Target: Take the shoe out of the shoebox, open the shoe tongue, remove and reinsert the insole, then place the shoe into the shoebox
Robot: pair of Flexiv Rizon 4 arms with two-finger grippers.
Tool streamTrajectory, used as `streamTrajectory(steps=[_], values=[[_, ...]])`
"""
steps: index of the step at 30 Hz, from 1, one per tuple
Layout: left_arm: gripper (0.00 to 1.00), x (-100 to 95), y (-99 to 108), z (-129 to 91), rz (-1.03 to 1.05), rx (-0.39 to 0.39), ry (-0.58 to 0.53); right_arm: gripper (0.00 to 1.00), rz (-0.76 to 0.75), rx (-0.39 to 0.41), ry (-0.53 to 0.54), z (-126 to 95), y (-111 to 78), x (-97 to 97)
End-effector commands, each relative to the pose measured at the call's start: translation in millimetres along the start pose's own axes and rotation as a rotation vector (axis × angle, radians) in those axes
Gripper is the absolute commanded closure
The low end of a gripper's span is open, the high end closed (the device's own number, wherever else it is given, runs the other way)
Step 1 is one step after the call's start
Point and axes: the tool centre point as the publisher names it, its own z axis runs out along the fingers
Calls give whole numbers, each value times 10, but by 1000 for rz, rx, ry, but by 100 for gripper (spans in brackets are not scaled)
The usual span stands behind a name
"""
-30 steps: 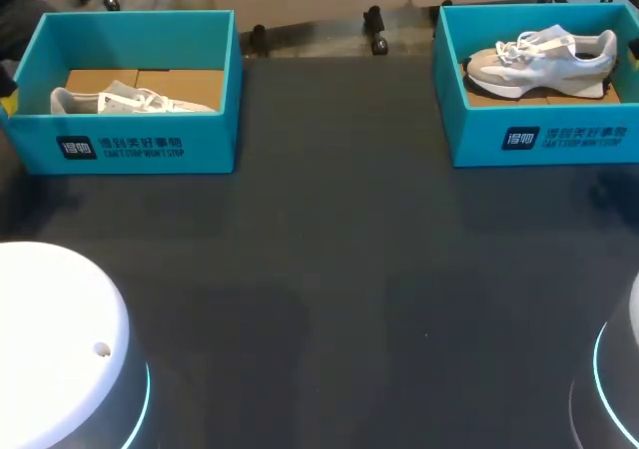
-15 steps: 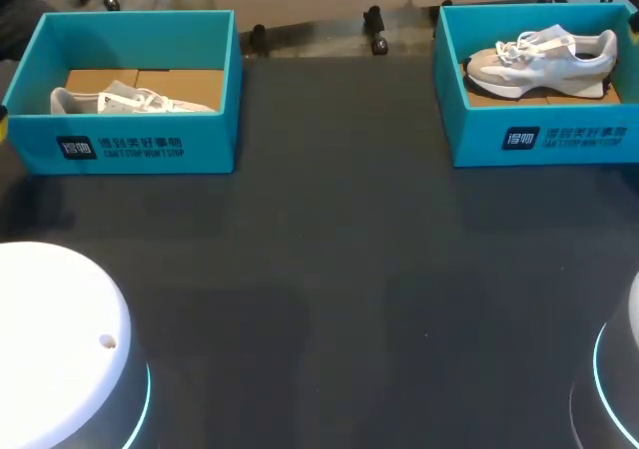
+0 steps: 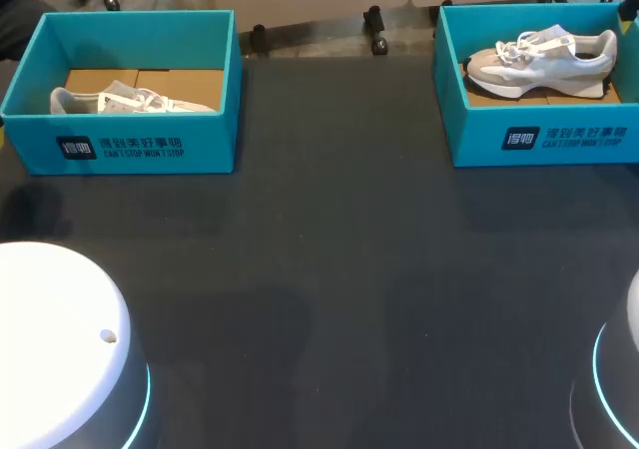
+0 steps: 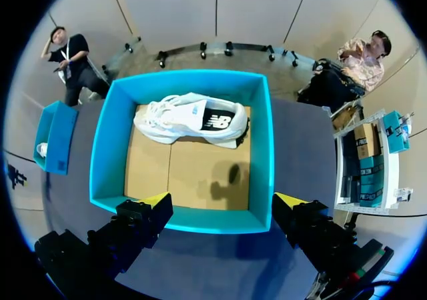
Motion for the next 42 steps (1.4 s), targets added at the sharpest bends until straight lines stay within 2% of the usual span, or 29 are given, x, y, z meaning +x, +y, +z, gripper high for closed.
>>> streamTrajectory(steps=[1,7,8,12,15,26,27,28,30,31,33,35,36,38,42], values=[[0,-5,-13,2,0,-4,3,0,0,2,0,-3,4,3],[0,-5,-13,2,0,-4,3,0,0,2,0,-3,4,3],[0,-5,-13,2,0,-4,3,0,37,-6,-9,21,29,-6],[0,-5,-13,2,0,-4,3,0,114,63,-44,127,187,-52],[0,-5,-13,2,0,-4,3,0,117,95,-73,218,304,-91],[0,-5,-13,2,0,-4,3,0,109,142,-111,527,651,-277],[0,-5,-13,2,0,-4,3,18,110,140,-111,557,679,-291],[0,-5,-13,2,0,-4,3,27,112,137,-105,586,705,-303],[0,-5,-13,2,0,-4,3,37,123,140,-109,641,758,-309],[0,-5,-13,2,0,-4,3,48,123,144,-113,671,789,-303],[0,-5,-13,2,0,-4,3,51,121,146,-115,737,854,-282],[0,-5,-13,2,0,-4,3,46,121,157,-119,796,926,-267],[0,-5,-13,2,0,-4,3,47,132,162,-118,833,960,-266],[0,-5,-13,2,0,-4,3,51,144,167,-132,883,975,-272],[0,-5,-13,2,0,-4,3,49,177,169,-151,992,1018,-293]])
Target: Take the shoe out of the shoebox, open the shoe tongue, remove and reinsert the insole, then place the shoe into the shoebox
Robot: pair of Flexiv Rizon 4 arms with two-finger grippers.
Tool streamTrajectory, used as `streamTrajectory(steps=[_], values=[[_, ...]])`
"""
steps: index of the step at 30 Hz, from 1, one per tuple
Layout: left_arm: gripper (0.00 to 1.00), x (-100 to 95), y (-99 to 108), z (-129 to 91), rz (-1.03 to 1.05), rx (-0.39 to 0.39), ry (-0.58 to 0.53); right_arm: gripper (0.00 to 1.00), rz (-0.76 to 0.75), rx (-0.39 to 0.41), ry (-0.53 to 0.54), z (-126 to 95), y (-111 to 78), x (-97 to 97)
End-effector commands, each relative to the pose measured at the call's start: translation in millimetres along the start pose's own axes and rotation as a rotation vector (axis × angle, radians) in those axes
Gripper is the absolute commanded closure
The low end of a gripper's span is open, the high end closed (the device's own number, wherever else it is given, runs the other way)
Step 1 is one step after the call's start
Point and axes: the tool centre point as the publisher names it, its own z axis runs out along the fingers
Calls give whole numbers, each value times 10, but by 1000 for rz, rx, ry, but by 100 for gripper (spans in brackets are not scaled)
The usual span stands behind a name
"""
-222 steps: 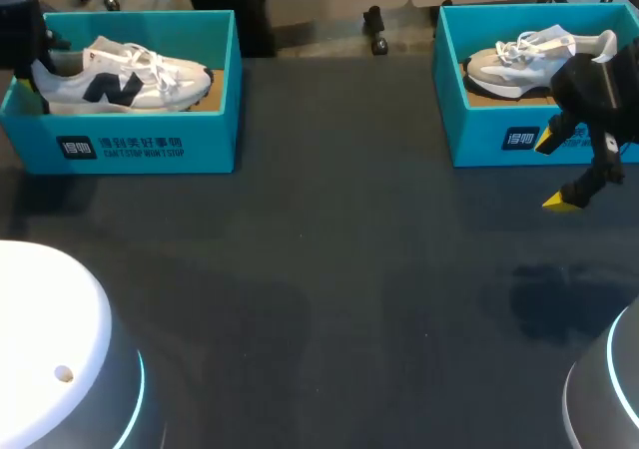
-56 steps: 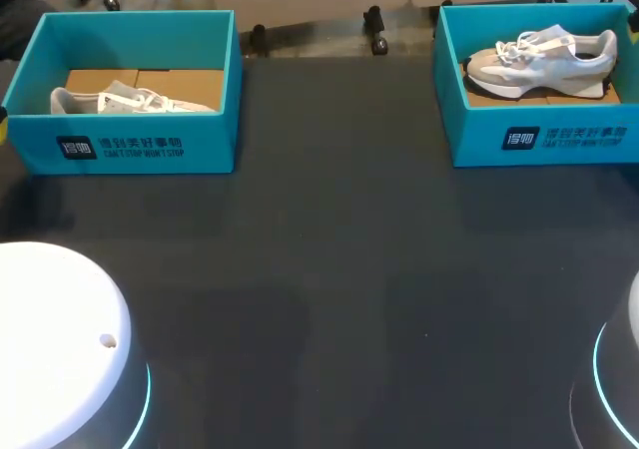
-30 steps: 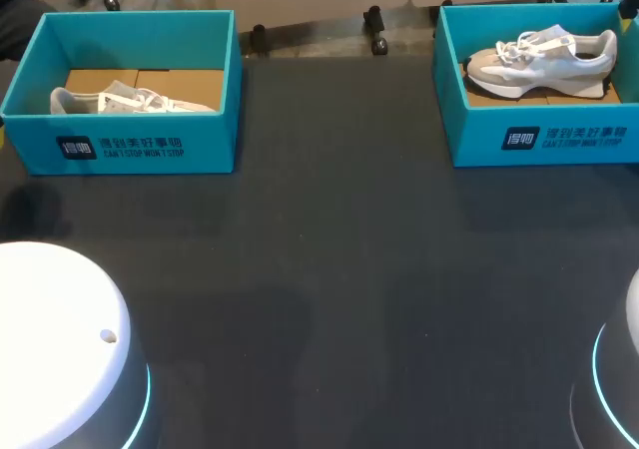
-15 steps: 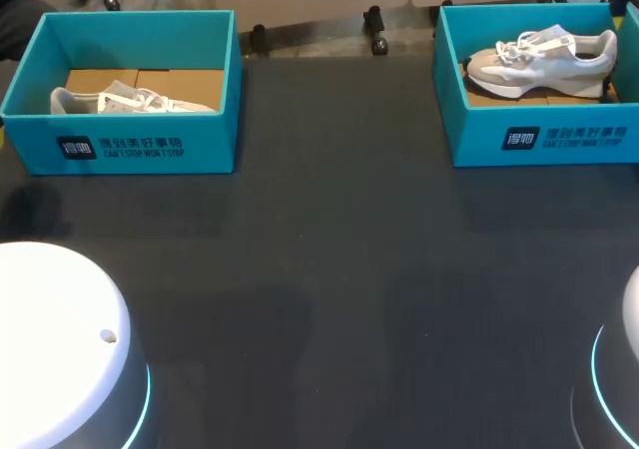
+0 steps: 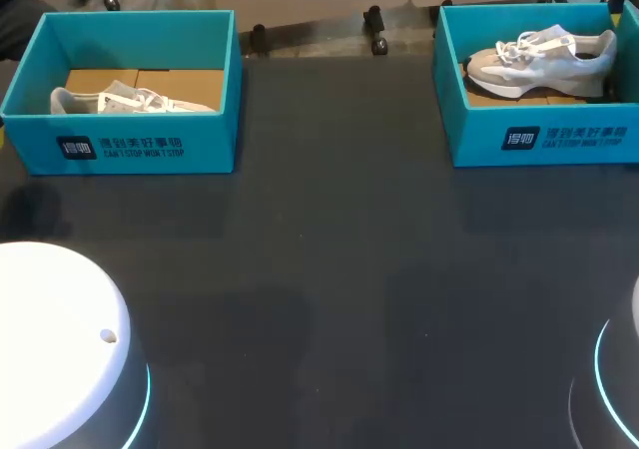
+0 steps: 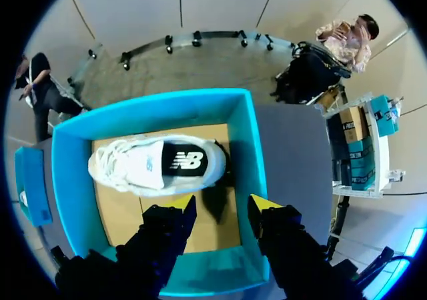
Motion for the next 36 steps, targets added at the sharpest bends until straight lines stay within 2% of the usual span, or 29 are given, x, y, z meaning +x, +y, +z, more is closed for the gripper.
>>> streamTrajectory(steps=[1,7,15,27,36], values=[[0,-5,-13,2,0,-4,3,49,30,77,-19,143,164,37],[0,-5,-13,2,0,-4,3,50,83,79,-67,244,235,16],[0,-5,-13,2,0,-4,3,51,103,64,-69,374,345,30],[0,-5,-13,2,0,-4,3,51,102,88,-58,641,320,117],[0,-5,-13,2,0,-4,3,51,105,96,-56,790,300,96]])
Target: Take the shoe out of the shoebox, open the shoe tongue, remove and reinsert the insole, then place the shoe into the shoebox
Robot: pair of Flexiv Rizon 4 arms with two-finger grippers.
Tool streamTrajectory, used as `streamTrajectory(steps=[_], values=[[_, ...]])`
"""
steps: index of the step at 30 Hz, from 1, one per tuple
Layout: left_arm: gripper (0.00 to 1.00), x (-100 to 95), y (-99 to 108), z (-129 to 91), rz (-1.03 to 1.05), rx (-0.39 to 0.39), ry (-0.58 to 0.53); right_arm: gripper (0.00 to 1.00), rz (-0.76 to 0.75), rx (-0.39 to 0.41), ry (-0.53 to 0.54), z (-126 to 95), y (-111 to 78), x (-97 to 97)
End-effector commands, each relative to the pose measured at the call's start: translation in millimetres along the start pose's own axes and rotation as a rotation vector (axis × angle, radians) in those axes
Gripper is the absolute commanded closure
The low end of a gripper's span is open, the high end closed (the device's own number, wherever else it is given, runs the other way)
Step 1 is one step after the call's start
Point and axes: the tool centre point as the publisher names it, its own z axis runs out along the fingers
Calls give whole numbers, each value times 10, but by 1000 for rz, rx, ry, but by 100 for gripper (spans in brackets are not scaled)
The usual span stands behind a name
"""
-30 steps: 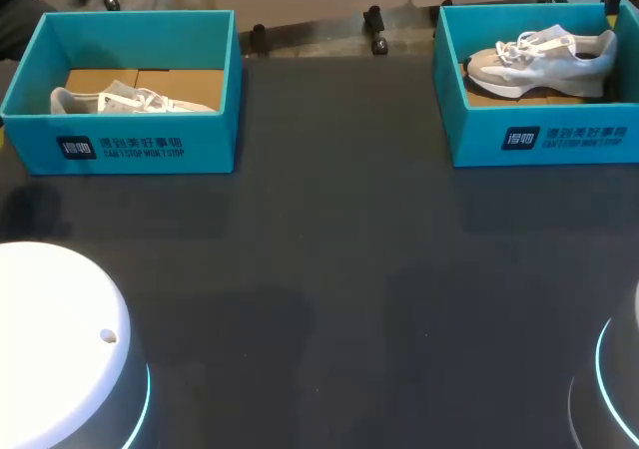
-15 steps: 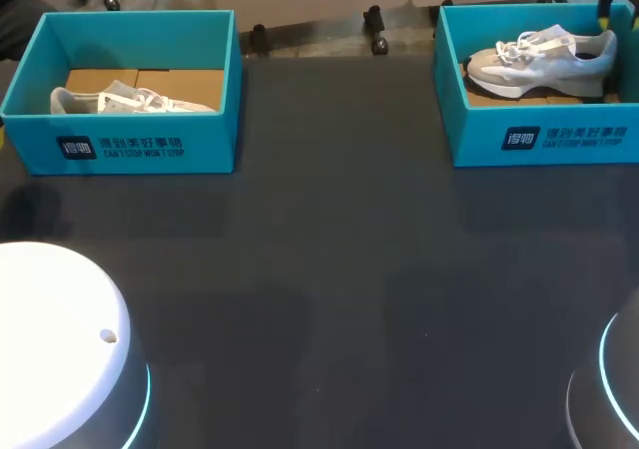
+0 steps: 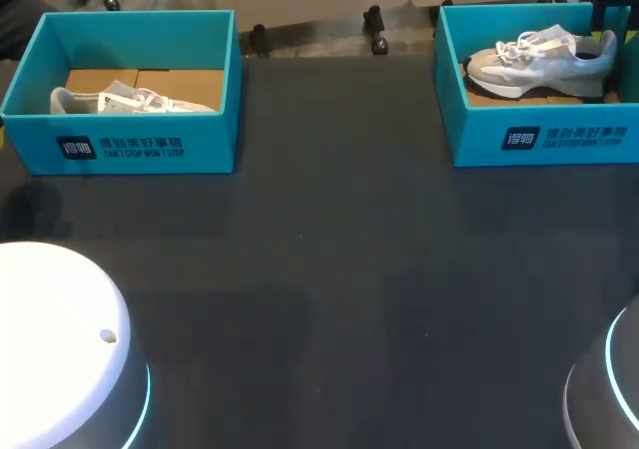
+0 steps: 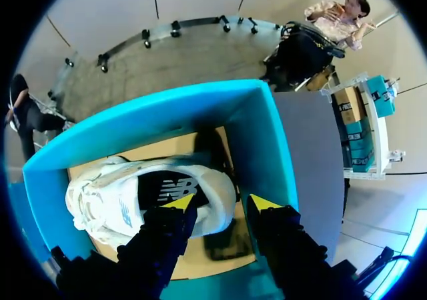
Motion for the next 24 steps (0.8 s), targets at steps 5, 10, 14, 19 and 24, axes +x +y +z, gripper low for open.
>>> streamTrajectory(steps=[5,10,14,19,24], values=[[0,-5,-12,2,0,-4,3,51,-15,19,-10,148,65,-5],[0,-5,-12,2,0,-4,3,51,-24,20,-6,227,69,14],[0,-5,-12,2,0,-4,3,45,-35,9,-22,277,68,3],[0,-5,-12,2,0,-4,3,38,-41,-4,-32,336,48,-42],[0,-5,-12,2,0,-4,3,37,-57,-2,-32,430,50,-41]])
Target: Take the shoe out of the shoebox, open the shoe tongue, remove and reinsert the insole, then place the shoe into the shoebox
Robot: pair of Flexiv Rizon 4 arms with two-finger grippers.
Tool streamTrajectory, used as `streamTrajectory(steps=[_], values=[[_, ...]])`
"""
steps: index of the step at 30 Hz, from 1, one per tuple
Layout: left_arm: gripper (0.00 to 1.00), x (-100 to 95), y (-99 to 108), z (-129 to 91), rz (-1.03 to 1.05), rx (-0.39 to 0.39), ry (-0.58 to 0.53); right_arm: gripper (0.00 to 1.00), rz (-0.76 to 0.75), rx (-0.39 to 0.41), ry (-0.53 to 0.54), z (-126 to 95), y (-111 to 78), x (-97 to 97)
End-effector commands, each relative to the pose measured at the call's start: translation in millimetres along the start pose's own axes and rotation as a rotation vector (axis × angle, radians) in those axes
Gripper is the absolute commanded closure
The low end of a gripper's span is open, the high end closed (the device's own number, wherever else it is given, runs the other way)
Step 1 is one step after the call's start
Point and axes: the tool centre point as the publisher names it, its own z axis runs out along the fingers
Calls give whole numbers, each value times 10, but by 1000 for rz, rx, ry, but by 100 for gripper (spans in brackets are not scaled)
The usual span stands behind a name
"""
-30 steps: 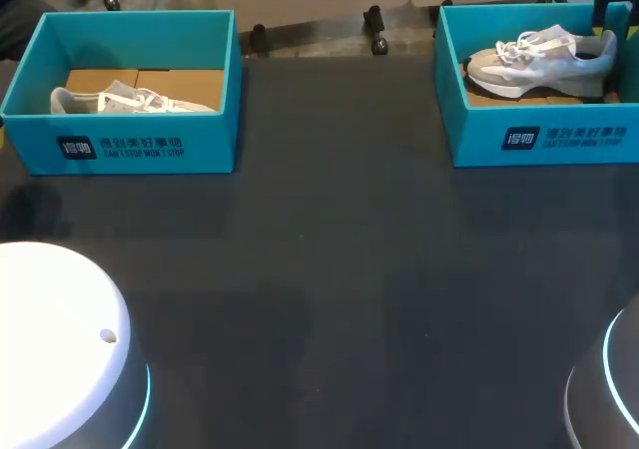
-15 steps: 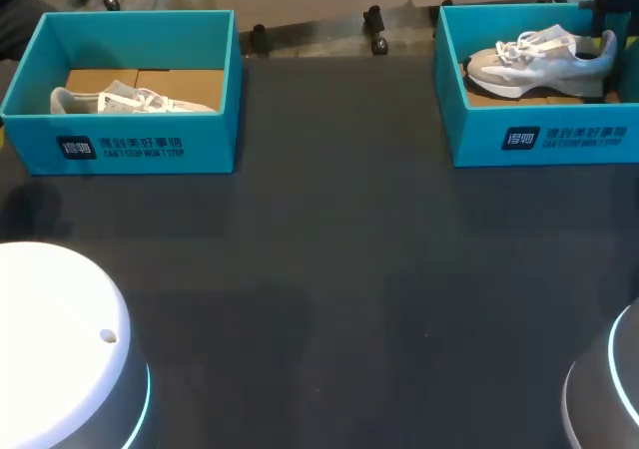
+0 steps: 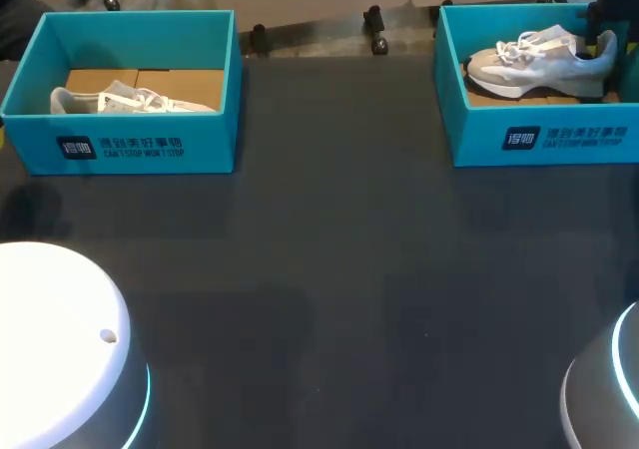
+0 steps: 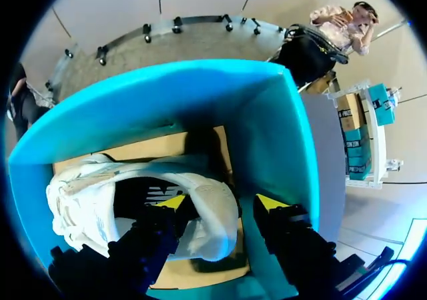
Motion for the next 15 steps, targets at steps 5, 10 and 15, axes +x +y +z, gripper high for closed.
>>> streamTrajectory(steps=[5,10,15], values=[[0,-5,-12,2,0,-4,3,41,-14,11,10,196,49,15],[0,-5,-12,2,0,-4,3,47,-26,33,18,289,53,64],[0,-5,-12,2,0,-4,3,51,-24,55,30,353,32,84]])
